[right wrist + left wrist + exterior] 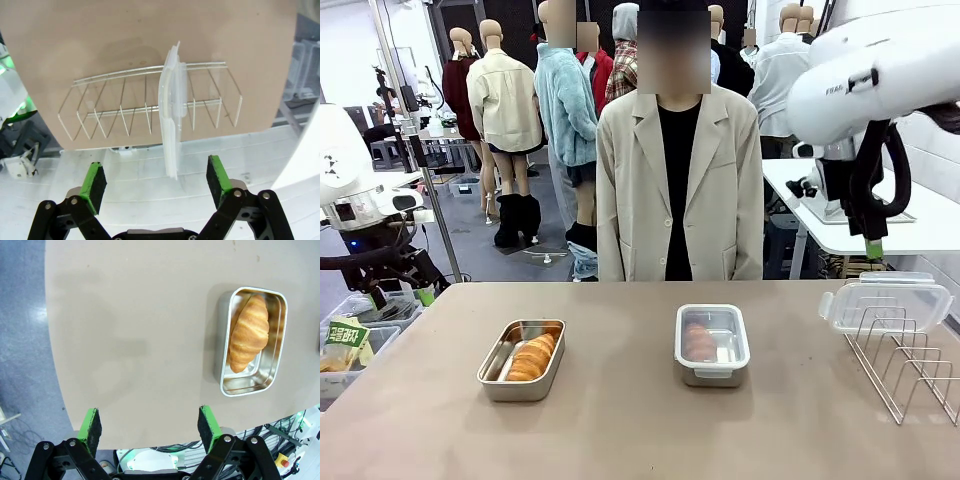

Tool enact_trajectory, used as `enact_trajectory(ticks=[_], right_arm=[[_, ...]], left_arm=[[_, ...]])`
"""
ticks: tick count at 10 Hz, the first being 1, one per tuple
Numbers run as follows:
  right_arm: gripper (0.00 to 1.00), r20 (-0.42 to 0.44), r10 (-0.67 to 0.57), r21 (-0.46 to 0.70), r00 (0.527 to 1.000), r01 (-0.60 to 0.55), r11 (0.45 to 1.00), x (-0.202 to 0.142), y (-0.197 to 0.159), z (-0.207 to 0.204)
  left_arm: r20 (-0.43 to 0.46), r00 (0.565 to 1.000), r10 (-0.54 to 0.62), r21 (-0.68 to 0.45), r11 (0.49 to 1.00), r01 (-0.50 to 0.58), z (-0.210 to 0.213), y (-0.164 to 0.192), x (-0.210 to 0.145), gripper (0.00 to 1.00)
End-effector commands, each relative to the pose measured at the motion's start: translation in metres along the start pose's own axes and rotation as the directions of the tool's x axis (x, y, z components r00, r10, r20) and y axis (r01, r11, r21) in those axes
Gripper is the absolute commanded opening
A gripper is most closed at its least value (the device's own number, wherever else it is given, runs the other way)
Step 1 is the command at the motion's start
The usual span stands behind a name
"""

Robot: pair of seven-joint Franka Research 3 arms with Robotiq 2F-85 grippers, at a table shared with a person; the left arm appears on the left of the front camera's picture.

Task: Place the bread in airtight containers.
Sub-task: Pick up one Airtight Container lid and hand it to the human.

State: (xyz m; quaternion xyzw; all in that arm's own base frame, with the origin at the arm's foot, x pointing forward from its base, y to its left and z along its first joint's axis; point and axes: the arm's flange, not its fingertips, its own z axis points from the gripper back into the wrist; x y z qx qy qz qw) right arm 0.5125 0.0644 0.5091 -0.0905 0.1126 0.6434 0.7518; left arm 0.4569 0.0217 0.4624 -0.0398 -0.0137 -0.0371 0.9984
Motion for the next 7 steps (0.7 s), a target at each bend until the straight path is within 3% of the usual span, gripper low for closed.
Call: enact_trajectory(ticks=[1,5,7], right_arm=[[1.00,-0.053,-0.073,-0.008,0.996,0.072,0.997,0.005,0.002,-0.025],[1.00,-0.027,-0.187,-0.041,0.982,0.185,0.982,0.012,-0.011,-0.067],[1.00,-0.030,-0.173,-0.033,0.984,0.172,0.984,0.019,-0.025,-0.082]], left_arm=[[0.001,1.000,0.000,0.008,1.000,-0.001,0.002,0.000,0.001,1.00],[0.001,1.000,0.000,0.008,1.000,-0.001,0.002,0.000,0.001,1.00],[0.001,1.000,0.000,0.008,1.000,-0.001,0.002,0.000,0.001,1.00]])
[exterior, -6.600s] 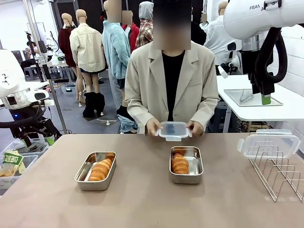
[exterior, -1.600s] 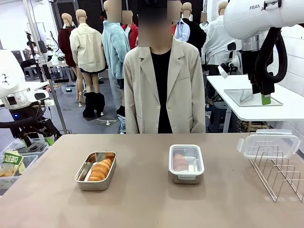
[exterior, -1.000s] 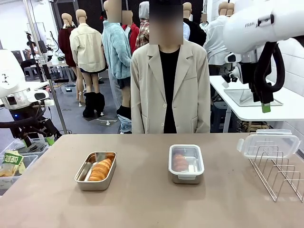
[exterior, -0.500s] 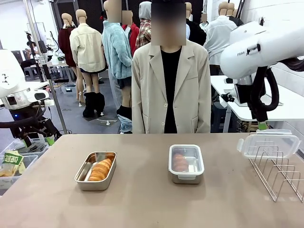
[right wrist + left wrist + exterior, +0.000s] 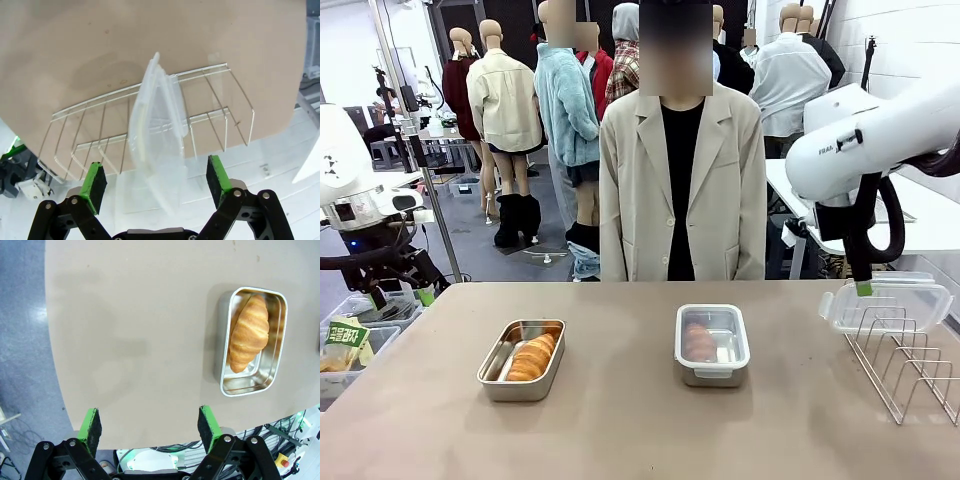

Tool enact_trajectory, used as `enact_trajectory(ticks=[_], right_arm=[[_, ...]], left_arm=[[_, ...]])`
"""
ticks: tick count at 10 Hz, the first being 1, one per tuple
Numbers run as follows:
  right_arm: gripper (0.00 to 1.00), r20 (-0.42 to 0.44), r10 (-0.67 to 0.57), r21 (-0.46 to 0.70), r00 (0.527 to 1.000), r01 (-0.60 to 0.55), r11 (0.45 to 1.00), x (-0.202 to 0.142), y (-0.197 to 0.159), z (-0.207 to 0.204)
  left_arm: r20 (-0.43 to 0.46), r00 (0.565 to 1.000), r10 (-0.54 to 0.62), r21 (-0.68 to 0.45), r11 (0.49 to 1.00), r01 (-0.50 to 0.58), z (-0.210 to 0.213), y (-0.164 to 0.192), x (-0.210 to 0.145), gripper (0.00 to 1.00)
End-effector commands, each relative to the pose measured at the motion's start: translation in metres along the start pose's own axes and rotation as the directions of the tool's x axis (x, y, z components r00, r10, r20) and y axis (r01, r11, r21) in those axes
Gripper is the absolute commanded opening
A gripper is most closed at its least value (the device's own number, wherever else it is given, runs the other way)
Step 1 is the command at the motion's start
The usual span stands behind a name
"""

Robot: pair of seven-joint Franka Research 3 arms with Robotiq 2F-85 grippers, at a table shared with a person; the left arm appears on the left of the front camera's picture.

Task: Place the bread in airtight containers.
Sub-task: Pick up one Airtight Container lid and hand it to the human.

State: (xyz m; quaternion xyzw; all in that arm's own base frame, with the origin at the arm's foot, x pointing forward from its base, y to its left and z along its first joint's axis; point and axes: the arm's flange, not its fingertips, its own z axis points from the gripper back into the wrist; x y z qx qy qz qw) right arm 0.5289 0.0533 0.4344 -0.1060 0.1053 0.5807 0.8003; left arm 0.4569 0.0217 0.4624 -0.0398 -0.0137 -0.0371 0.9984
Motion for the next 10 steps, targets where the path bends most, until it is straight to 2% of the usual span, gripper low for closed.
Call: enact_trajectory(ticks=[1,4,5,9,10], right_arm=[[1.00,-0.025,0.007,-0.006,1.000,-0.007,1.000,0.013,-0.011,-0.014],[1.00,-0.084,0.007,0.030,0.996,-0.004,1.000,0.018,-0.025,-0.026],[0.87,-0.088,0.007,0.029,0.996,-0.004,1.000,0.019,-0.026,-0.026],[0.08,-0.106,-0.015,0.017,0.994,0.017,1.000,0.017,-0.025,-0.022],[0.00,-0.110,-0.016,0.015,0.994,0.018,1.000,0.017,-0.024,-0.021]], left_arm=[[0.001,1.000,0.000,0.008,1.000,-0.001,0.002,0.000,0.001,1.00],[0.001,1.000,0.000,0.008,1.000,-0.001,0.002,0.000,0.001,1.00],[0.001,1.000,0.000,0.008,1.000,-0.001,0.002,0.000,0.001,1.00],[0.001,1.000,0.000,0.008,1.000,-0.001,0.002,0.000,0.001,1.00],[0.001,1.000,0.000,0.008,1.000,-0.001,0.002,0.000,0.001,1.00]])
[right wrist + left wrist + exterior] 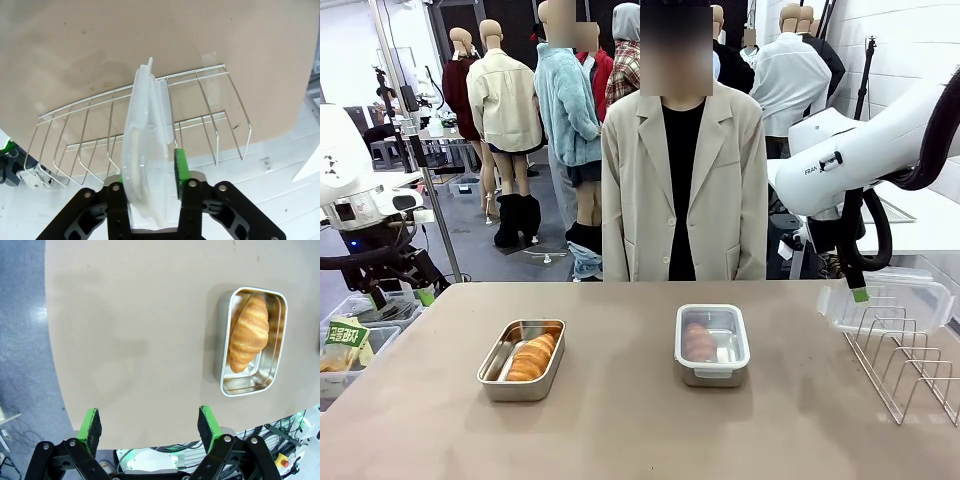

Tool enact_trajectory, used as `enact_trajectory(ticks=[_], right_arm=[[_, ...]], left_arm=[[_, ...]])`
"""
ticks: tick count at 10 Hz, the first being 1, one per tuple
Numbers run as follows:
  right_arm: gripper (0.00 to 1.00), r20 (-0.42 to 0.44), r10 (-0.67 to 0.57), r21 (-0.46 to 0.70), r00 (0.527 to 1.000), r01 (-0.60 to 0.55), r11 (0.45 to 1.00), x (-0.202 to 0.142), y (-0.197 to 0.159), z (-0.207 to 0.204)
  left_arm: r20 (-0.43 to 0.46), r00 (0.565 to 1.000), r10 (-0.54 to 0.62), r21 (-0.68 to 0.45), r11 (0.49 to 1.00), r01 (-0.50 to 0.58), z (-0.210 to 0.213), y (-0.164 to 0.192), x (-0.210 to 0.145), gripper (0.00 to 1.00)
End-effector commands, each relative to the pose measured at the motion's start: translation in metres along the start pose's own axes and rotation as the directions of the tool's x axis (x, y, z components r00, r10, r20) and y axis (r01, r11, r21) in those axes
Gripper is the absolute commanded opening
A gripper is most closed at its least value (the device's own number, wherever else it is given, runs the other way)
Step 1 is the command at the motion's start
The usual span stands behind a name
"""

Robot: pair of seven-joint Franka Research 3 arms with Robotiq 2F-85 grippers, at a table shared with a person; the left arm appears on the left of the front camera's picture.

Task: Place the bread in airtight containers.
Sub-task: Pick up one Airtight Container lid and hand it to the human, then release when the human grabs the Airtight Container lid.

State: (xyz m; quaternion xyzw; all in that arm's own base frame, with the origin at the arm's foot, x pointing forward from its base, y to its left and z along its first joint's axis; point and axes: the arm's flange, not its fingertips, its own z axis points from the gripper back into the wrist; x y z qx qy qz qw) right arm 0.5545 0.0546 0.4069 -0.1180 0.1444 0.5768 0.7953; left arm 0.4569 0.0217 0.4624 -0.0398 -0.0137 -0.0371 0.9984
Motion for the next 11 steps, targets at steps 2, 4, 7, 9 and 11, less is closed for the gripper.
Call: enact_trajectory(ticks=[2,4,7,9,11], right_arm=[[0.00,-0.024,-0.031,-0.005,0.999,0.031,0.999,-0.005,0.000,0.007],[0.00,-0.021,-0.027,-0.010,0.999,0.027,1.000,-0.005,0.002,0.009],[0.00,-0.007,-0.014,-0.023,1.000,0.013,1.000,-0.011,0.009,0.019],[0.00,0.000,-0.015,-0.090,1.000,0.015,0.996,-0.024,0.024,0.040],[0.00,-0.005,0.015,-0.262,1.000,-0.016,0.965,-0.042,0.057,0.089]], left_arm=[[0.001,1.000,0.000,0.008,1.000,0.000,0.002,0.000,0.001,1.00],[0.001,1.000,0.000,0.008,1.000,0.000,0.002,0.000,0.001,1.00],[0.001,1.000,0.000,0.008,1.000,0.000,0.002,0.000,0.001,1.00],[0.001,1.000,0.000,0.008,1.000,0.000,0.002,0.000,0.001,1.00],[0.001,1.000,0.000,0.008,1.000,0.000,0.002,0.000,0.001,1.00]])
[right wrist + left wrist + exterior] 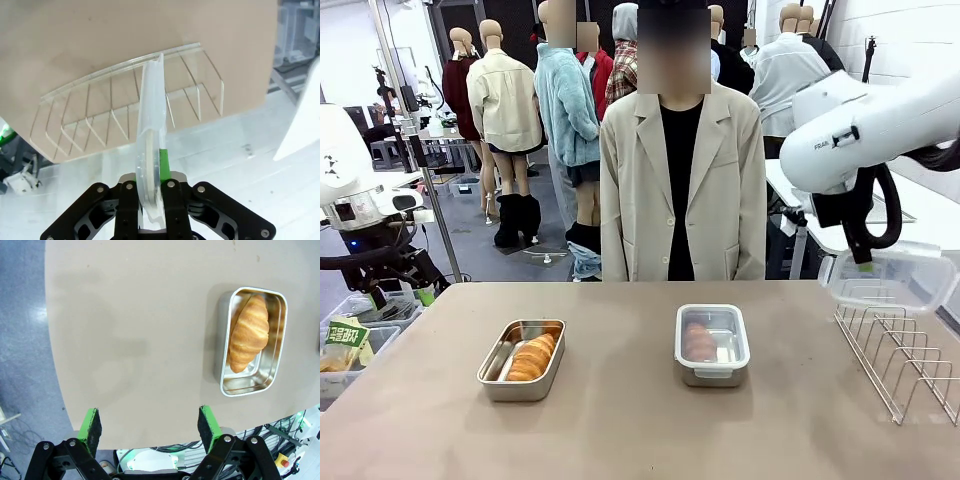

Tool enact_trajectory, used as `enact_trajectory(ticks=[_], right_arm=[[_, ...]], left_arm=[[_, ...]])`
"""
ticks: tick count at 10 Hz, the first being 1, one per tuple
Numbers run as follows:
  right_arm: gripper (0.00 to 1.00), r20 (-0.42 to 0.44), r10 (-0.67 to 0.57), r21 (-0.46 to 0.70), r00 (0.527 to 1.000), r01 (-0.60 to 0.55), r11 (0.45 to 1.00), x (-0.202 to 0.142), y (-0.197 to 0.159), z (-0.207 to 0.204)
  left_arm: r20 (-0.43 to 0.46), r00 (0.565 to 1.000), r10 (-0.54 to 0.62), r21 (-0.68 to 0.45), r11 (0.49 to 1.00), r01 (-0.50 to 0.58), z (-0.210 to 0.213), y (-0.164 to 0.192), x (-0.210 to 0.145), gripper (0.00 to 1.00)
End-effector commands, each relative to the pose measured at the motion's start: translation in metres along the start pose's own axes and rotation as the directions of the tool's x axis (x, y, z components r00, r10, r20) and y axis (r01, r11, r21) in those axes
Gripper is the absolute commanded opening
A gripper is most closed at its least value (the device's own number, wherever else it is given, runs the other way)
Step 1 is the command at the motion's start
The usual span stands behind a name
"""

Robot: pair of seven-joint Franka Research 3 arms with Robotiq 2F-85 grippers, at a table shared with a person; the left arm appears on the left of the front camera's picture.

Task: Place the bread in airtight containers.
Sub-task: Release when the human grabs the Airtight Container lid.

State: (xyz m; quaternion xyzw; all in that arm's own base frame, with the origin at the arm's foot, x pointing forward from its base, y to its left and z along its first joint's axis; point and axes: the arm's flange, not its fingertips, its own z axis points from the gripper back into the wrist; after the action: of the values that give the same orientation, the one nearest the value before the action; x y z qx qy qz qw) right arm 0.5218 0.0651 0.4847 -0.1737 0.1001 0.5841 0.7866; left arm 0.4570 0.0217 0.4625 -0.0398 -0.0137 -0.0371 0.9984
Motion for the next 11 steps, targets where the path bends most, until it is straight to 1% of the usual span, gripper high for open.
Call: enact_trajectory(ticks=[1,2,3,4,5,6,7,9,11], right_arm=[[0.00,0.006,0.065,-0.244,0.998,-0.062,0.968,-0.022,0.039,0.054],[0.00,0.006,0.051,-0.354,0.999,-0.046,0.934,-0.027,0.055,0.087],[0.00,0.006,0.073,-0.453,0.997,-0.062,0.890,-0.024,0.066,0.116],[0.00,0.005,0.105,-0.513,0.994,-0.088,0.854,-0.013,0.069,0.138],[0.00,0.024,0.139,-0.560,0.990,-0.102,0.822,0.005,0.058,0.158],[0.00,0.060,0.150,-0.597,0.987,-0.085,0.798,0.023,0.049,0.173],[0.00,0.079,0.214,-0.602,0.974,-0.125,0.789,0.046,0.037,0.183],[0.00,0.082,0.283,-0.518,0.956,-0.201,0.831,0.089,0.006,0.195],[0.00,0.083,0.252,-0.487,0.964,-0.181,0.854,0.109,-0.013,0.196]], left_arm=[[0.001,1.000,0.000,0.008,1.000,0.000,0.002,0.000,0.001,1.00],[0.001,1.000,0.000,0.008,1.000,0.000,0.002,0.000,0.001,1.00],[0.001,1.000,0.000,0.008,1.000,0.000,0.002,0.000,0.001,1.00],[0.001,1.000,0.000,0.008,1.000,0.000,0.002,0.000,0.001,1.00],[0.001,1.000,0.000,0.008,1.000,0.000,0.002,0.000,0.001,1.00],[0.001,1.000,0.000,0.008,1.000,0.000,0.002,0.000,0.001,1.00],[0.001,1.000,0.000,0.008,1.000,0.000,0.002,0.000,0.001,1.00],[0.001,1.000,0.000,0.008,1.000,0.000,0.002,0.000,0.001,1.00],[0.001,1.000,0.000,0.008,1.000,0.000,0.002,0.000,0.001,1.00]])
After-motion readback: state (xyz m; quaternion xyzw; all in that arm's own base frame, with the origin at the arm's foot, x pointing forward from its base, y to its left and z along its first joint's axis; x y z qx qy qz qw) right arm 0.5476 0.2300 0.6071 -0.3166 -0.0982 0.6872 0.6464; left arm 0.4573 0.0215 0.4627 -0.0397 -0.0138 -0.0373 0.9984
